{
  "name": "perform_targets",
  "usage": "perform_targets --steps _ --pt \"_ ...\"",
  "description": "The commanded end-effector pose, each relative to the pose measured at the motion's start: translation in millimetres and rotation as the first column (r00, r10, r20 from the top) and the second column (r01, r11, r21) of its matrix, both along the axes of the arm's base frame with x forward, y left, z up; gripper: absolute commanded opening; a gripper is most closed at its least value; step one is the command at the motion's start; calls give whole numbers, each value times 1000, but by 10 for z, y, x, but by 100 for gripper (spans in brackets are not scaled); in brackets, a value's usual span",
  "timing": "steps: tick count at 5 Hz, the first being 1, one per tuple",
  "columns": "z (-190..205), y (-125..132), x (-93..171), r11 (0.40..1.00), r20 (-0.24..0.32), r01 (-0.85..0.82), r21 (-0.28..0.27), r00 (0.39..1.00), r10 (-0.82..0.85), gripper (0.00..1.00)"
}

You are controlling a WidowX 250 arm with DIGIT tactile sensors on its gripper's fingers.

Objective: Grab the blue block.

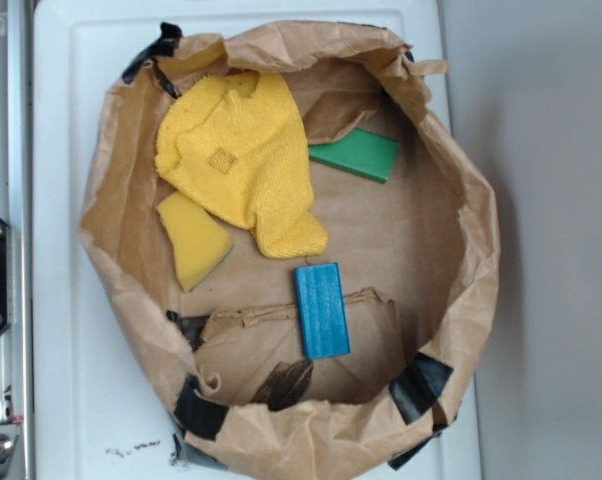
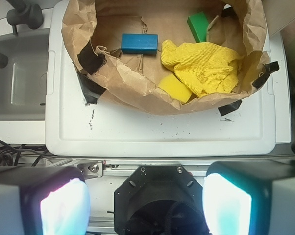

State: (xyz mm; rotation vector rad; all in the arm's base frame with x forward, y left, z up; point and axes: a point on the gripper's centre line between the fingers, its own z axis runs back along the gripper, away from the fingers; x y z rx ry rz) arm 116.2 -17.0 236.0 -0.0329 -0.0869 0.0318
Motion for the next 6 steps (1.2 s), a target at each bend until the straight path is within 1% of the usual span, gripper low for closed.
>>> perform_targets --steps 1,2,3,4,6 --pt "0 0 0 1000 0 0 0 1000 0 100" --pt "-32 -161 359 993 -21 -117 -26 993 117 100" --pt "-109 -197 645 957 -11 -289 7 957 289 100" --pt "-187 -189 935 899 -109 -425 -104 904 414 100" --pt "-187 -189 935 899 -109 -425 -104 904 414 100"
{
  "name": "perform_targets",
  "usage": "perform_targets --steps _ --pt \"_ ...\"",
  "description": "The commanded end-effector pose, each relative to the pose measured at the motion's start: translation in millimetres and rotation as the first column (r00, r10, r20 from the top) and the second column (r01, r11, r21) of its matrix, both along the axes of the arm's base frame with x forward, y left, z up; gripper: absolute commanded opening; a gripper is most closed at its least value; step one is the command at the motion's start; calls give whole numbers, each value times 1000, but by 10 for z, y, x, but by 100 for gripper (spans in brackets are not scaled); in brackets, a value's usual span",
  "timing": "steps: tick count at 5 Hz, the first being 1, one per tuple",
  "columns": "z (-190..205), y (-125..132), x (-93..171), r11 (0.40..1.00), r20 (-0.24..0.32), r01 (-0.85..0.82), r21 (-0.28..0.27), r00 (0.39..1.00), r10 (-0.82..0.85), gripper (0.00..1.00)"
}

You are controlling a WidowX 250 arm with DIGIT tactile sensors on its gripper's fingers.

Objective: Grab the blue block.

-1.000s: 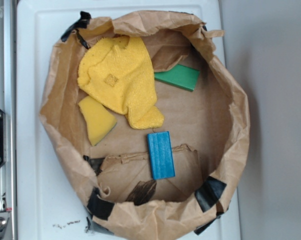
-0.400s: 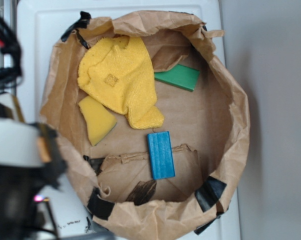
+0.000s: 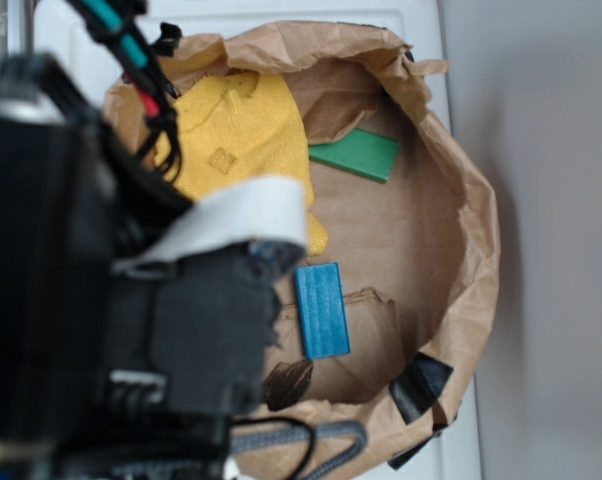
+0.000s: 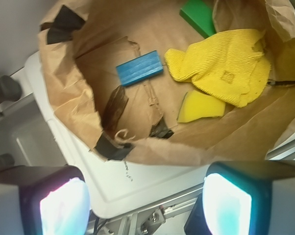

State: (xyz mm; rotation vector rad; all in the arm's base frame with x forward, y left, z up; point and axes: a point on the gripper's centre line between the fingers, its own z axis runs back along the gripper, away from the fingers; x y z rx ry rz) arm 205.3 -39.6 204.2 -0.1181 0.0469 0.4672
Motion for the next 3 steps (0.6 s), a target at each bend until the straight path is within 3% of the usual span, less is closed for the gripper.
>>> perform_targets --steps 1,3 --pt "131 37 43 1000 54 -9 -8 998 10 100" --pt "-338 213 506 929 157 -371 5 917 366 100"
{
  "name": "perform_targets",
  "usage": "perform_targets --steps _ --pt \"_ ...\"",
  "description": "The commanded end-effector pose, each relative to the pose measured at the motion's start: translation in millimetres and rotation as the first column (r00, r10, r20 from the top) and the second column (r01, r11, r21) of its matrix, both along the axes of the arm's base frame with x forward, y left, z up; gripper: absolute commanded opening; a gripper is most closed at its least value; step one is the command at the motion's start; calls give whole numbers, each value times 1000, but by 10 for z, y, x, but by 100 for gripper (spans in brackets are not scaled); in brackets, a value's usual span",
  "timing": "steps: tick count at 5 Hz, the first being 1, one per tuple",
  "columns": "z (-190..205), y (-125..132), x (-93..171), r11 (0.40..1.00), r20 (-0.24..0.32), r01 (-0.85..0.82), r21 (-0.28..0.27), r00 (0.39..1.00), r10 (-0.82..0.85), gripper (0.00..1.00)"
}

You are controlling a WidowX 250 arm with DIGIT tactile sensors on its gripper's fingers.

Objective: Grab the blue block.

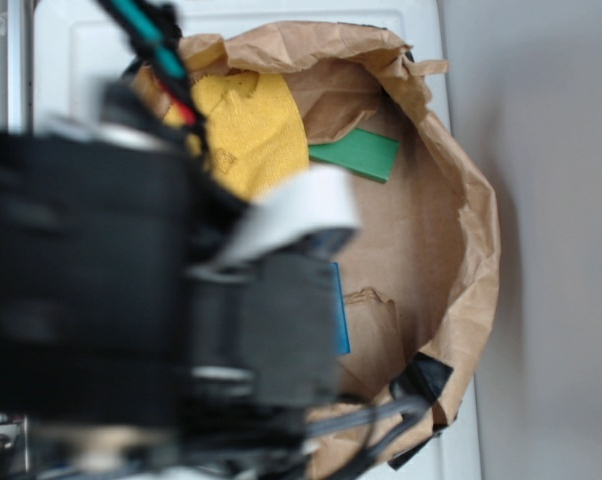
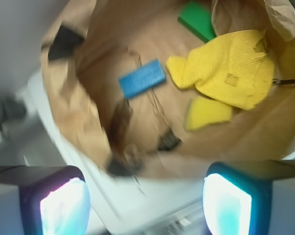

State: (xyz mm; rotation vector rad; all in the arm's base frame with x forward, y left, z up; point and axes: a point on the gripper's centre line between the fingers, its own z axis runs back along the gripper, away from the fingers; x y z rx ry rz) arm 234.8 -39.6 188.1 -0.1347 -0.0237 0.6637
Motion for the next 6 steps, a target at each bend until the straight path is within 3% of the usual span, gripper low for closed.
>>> perform_targets --steps 1,4,5,6 --pt "-332 406 356 943 95 -330 41 941 325 100" --pt "-332 406 356 943 95 -330 41 941 325 100" --pt "-631 447 623 887 56 -456 74 890 453 100" --pt "-855 565 802 826 110 -556 94 831 546 100"
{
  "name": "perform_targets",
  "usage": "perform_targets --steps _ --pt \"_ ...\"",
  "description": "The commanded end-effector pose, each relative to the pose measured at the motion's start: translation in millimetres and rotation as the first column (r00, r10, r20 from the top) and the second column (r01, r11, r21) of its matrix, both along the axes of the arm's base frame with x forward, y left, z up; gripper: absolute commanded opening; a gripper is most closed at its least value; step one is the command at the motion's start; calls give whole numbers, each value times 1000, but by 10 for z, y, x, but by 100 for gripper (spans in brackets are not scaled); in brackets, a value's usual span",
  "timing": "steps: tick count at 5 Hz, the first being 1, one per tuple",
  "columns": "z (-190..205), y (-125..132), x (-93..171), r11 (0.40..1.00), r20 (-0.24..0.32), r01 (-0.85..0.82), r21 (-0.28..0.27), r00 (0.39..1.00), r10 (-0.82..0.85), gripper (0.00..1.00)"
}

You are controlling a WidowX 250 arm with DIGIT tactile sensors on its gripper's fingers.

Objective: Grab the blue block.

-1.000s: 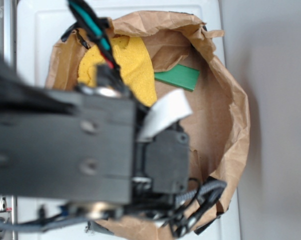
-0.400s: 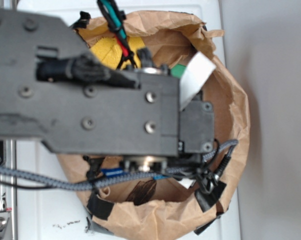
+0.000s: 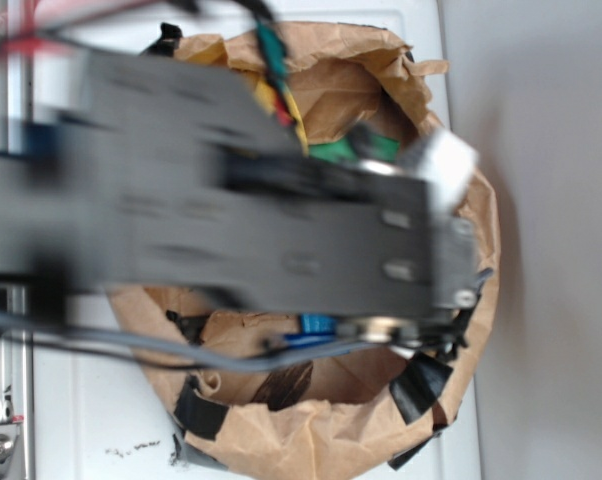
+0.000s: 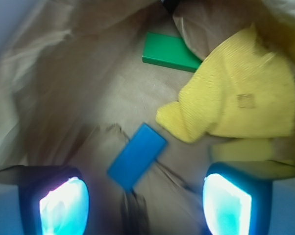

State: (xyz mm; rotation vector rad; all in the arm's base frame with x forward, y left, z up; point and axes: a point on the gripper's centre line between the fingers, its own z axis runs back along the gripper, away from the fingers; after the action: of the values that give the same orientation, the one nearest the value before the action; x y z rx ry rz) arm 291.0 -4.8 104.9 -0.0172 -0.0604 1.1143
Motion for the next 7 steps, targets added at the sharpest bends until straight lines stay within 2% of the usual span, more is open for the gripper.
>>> perform_targets --steps 1,2,3,5,7 --pt "-179 292 313 969 91 -228 91 971 220 100" --pt "-280 246 354 963 149 -256 79 959 242 100" --pt "-294 211 235 971 182 -223 91 962 204 100" --pt "-199 189 53 965 175 -237 114 961 215 100" --pt "-311 46 -75 960 133 -250 122 963 234 100"
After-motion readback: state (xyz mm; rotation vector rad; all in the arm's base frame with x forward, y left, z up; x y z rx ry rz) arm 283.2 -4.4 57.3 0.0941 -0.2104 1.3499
